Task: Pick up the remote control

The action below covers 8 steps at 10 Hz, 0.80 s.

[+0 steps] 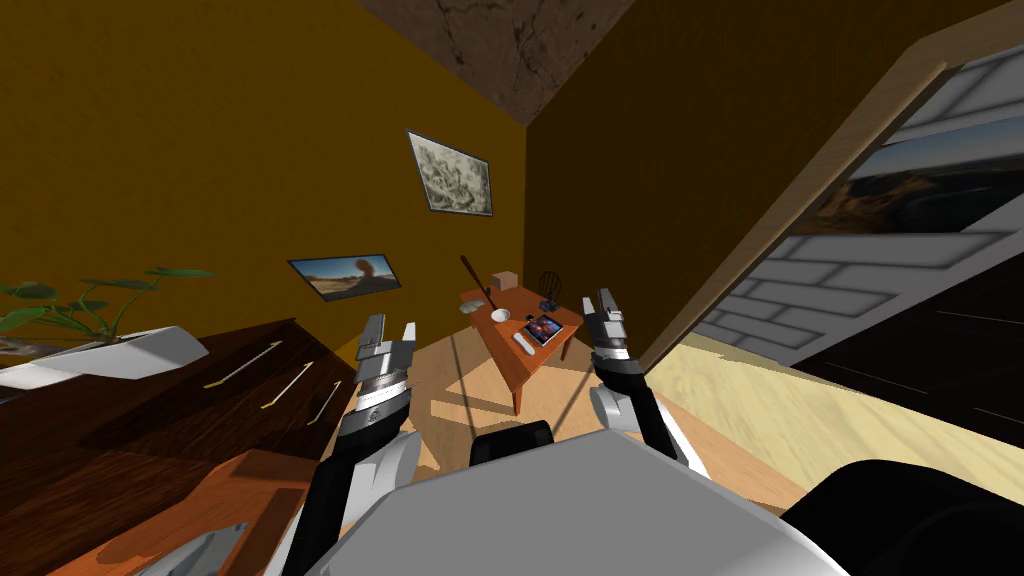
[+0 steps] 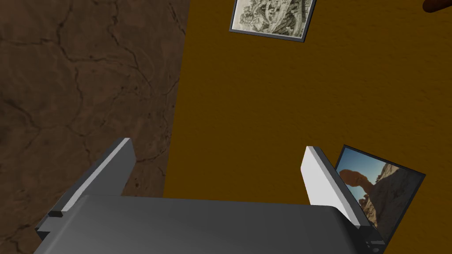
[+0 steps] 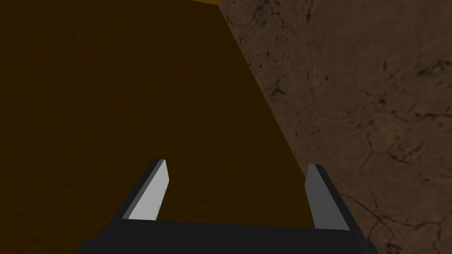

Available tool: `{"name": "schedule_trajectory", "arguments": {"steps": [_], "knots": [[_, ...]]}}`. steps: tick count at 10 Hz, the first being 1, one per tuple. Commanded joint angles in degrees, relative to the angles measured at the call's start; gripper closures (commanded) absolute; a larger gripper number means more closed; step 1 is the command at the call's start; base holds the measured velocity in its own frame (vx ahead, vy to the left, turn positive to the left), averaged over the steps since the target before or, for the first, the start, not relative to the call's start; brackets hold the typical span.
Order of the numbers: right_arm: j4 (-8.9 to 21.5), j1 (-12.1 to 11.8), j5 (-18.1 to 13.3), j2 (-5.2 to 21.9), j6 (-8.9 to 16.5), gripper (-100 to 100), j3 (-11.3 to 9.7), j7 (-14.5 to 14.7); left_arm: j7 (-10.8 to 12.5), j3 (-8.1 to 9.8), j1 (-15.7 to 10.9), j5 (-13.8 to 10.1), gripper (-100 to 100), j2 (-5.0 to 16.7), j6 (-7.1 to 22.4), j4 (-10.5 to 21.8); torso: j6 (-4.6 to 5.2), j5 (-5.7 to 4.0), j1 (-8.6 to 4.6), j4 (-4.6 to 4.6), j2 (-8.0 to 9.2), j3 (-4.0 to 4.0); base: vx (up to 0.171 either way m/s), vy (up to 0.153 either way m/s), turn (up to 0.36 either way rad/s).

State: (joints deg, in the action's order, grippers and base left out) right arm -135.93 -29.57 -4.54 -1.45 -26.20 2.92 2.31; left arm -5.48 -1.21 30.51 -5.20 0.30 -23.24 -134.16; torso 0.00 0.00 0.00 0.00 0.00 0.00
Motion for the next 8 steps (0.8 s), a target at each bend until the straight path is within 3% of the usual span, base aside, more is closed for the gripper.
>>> {"name": "schedule_trajectory", "arguments": {"steps": [1,5,8], "knots": [[0.6,-0.4,0.2,1.8,0.3,-100,-0.5,0.4,0.0,0.00,0.0,0.0,0,0.0,0.0,0.0,0.00,0.00,0.00,0.00,0.00,0.00,-0.008,0.017,-0.040],[4.7,-2.3,1.1,8.0,1.6,-100,-3.0,2.1,0.0,0.00,0.0,0.0,0,0.0,0.0,0.0,0.00,0.04,0.19,0.02,0.08,0.05,-0.020,0.045,-0.064],[10.8,-4.1,1.9,13.5,2.6,-100,-6.1,3.6,0.0,0.00,0.0,0.0,0,0.0,0.0,0.0,0.00,0.02,0.12,0.03,0.13,0.07,-0.038,0.035,-0.050]]}}
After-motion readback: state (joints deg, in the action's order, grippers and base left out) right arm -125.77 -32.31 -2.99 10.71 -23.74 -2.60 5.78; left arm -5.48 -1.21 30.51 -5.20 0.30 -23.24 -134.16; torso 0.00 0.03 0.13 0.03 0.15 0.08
